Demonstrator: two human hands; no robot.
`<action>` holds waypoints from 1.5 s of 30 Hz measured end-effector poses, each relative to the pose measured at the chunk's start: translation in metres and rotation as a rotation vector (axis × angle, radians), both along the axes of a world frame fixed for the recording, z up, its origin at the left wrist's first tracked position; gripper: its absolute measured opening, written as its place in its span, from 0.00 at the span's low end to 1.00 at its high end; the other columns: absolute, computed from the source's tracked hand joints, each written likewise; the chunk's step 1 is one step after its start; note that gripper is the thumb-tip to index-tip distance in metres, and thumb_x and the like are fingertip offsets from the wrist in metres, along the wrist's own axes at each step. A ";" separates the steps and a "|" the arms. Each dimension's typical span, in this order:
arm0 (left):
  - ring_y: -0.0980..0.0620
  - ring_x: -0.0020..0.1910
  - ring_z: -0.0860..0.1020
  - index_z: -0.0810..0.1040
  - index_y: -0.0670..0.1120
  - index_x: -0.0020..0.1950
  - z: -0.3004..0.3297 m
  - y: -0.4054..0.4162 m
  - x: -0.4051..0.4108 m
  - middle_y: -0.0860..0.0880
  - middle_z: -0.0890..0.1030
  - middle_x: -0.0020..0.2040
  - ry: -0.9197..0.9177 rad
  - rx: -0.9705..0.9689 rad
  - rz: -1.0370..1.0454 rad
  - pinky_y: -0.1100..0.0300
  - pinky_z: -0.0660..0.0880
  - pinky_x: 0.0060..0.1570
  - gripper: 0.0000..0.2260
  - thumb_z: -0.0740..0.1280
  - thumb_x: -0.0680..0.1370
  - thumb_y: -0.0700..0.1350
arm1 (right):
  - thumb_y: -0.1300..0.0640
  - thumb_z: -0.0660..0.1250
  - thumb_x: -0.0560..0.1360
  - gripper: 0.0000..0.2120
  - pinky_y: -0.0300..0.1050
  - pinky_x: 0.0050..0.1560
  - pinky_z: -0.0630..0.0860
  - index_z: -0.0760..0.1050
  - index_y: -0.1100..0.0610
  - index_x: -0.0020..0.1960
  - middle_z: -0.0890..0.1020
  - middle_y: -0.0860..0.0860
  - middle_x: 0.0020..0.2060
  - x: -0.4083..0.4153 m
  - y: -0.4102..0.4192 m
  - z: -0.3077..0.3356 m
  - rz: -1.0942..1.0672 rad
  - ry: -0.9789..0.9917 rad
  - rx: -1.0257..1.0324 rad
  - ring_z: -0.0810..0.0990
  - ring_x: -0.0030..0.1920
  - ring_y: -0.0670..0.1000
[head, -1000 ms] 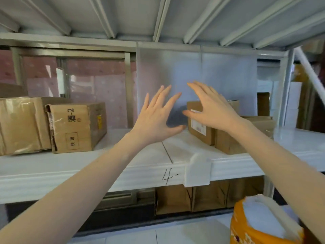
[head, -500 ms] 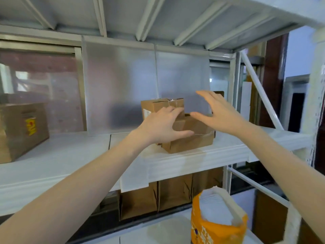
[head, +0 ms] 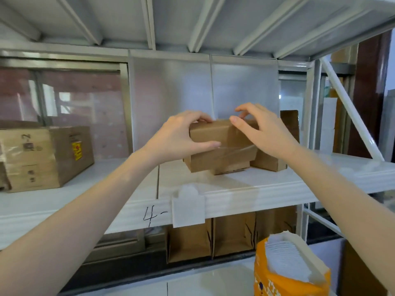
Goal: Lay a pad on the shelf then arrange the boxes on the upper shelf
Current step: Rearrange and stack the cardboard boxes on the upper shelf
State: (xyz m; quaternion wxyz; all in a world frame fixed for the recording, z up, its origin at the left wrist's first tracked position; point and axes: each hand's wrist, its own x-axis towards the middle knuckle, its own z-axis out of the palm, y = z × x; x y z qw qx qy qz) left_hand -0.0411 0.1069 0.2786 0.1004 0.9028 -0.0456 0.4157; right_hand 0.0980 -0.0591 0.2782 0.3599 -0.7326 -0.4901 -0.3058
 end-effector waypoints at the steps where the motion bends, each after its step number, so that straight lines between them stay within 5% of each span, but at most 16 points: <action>1: 0.59 0.52 0.76 0.76 0.55 0.56 0.003 0.008 -0.013 0.56 0.78 0.53 -0.014 -0.005 0.016 0.68 0.69 0.54 0.21 0.73 0.66 0.59 | 0.37 0.56 0.75 0.22 0.49 0.59 0.70 0.70 0.47 0.63 0.75 0.47 0.58 -0.007 0.009 0.001 0.046 0.002 0.003 0.73 0.60 0.48; 4: 0.62 0.50 0.76 0.77 0.53 0.56 0.005 0.034 -0.053 0.54 0.79 0.53 -0.035 -0.004 0.070 0.73 0.68 0.52 0.22 0.74 0.66 0.58 | 0.37 0.58 0.74 0.22 0.49 0.64 0.67 0.68 0.45 0.65 0.73 0.46 0.62 -0.031 0.041 0.001 0.154 0.020 -0.039 0.70 0.63 0.48; 8: 0.71 0.49 0.73 0.77 0.52 0.57 0.001 0.072 -0.115 0.58 0.77 0.51 -0.030 -0.001 0.149 0.77 0.67 0.49 0.20 0.75 0.68 0.55 | 0.43 0.66 0.72 0.20 0.38 0.56 0.64 0.71 0.48 0.62 0.74 0.48 0.57 -0.076 0.091 0.002 0.329 0.054 -0.053 0.72 0.57 0.46; 14: 0.66 0.54 0.69 0.71 0.53 0.66 0.007 0.117 -0.223 0.57 0.73 0.60 0.065 0.107 0.344 0.78 0.64 0.52 0.26 0.72 0.70 0.56 | 0.48 0.70 0.71 0.23 0.41 0.56 0.68 0.71 0.51 0.65 0.74 0.48 0.56 -0.158 0.161 0.010 0.521 0.003 -0.132 0.72 0.54 0.46; 21: 0.58 0.63 0.67 0.58 0.60 0.72 0.012 0.166 -0.336 0.55 0.69 0.67 0.053 0.149 0.557 0.51 0.66 0.64 0.33 0.63 0.70 0.68 | 0.50 0.75 0.66 0.33 0.44 0.58 0.68 0.68 0.57 0.66 0.69 0.56 0.58 -0.270 0.236 0.009 0.522 -0.382 0.057 0.68 0.59 0.53; 30: 0.48 0.74 0.58 0.47 0.63 0.74 0.001 0.234 -0.426 0.54 0.60 0.75 0.174 0.070 0.704 0.43 0.52 0.71 0.38 0.65 0.71 0.65 | 0.59 0.76 0.63 0.27 0.48 0.48 0.76 0.65 0.59 0.57 0.64 0.55 0.54 -0.365 0.318 -0.016 0.444 -0.732 0.214 0.64 0.55 0.54; 35: 0.51 0.66 0.65 0.50 0.57 0.75 -0.004 0.274 -0.460 0.52 0.64 0.70 0.150 0.078 0.723 0.49 0.59 0.69 0.43 0.70 0.67 0.64 | 0.56 0.77 0.62 0.30 0.49 0.48 0.76 0.63 0.58 0.56 0.64 0.56 0.54 -0.398 0.351 -0.029 0.441 -0.743 0.156 0.65 0.54 0.54; 39: 0.52 0.62 0.64 0.57 0.47 0.75 -0.014 0.303 -0.479 0.47 0.65 0.66 0.079 0.293 0.718 0.56 0.65 0.64 0.46 0.75 0.65 0.59 | 0.45 0.74 0.65 0.34 0.51 0.57 0.71 0.63 0.55 0.63 0.70 0.59 0.59 -0.418 0.368 -0.029 0.425 -0.652 0.053 0.63 0.59 0.54; 45: 0.53 0.63 0.61 0.62 0.42 0.70 -0.028 0.330 -0.495 0.44 0.67 0.65 -0.007 0.318 0.634 0.60 0.61 0.62 0.43 0.74 0.62 0.58 | 0.38 0.65 0.69 0.41 0.60 0.72 0.53 0.47 0.46 0.74 0.56 0.54 0.72 -0.445 0.391 -0.022 0.411 -0.503 -0.217 0.52 0.73 0.55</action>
